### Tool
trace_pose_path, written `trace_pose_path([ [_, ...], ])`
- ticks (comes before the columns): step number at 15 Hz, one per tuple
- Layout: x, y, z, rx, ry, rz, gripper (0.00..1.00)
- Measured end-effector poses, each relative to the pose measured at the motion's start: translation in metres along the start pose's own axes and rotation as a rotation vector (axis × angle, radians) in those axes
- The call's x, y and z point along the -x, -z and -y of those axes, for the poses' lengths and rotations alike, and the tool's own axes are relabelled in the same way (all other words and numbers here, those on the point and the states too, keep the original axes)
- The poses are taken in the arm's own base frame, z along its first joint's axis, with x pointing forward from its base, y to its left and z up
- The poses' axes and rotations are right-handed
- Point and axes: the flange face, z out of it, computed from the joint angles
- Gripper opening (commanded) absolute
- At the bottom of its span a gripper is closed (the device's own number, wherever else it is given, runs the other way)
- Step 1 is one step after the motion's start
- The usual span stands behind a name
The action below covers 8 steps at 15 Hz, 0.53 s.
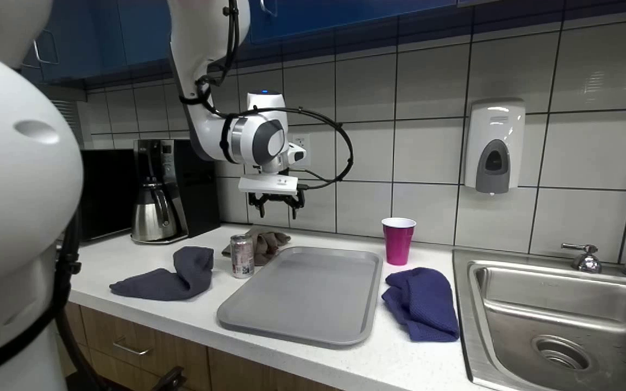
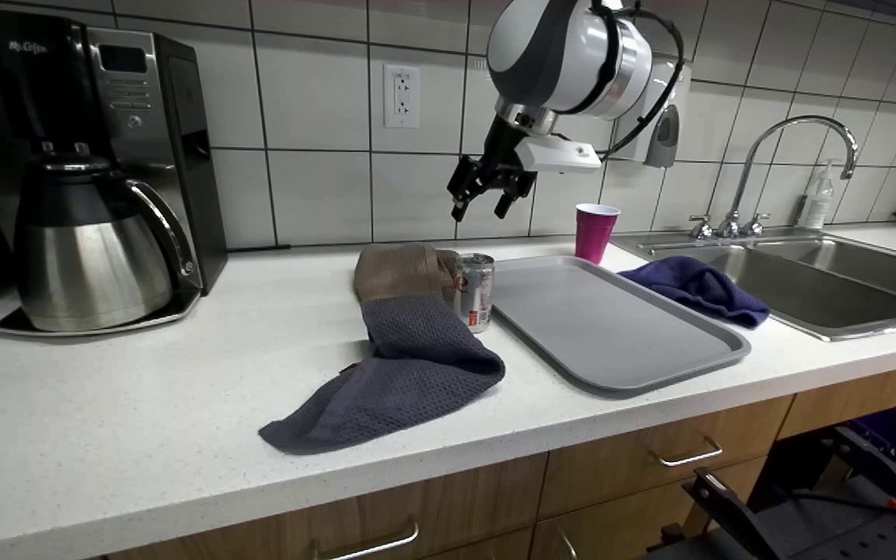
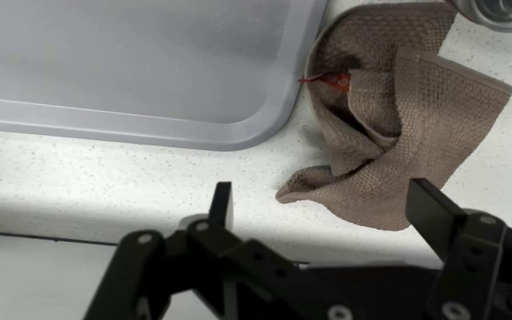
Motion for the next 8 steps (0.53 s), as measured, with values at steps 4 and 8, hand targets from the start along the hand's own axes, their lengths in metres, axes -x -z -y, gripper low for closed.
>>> trace_pose_path([
  [4, 0.016, 0.018, -0.007, -0.010, -0.011, -0.001, 1.00],
  [8, 0.032, 0.037, -0.013, -0.020, -0.017, -0.013, 1.00],
])
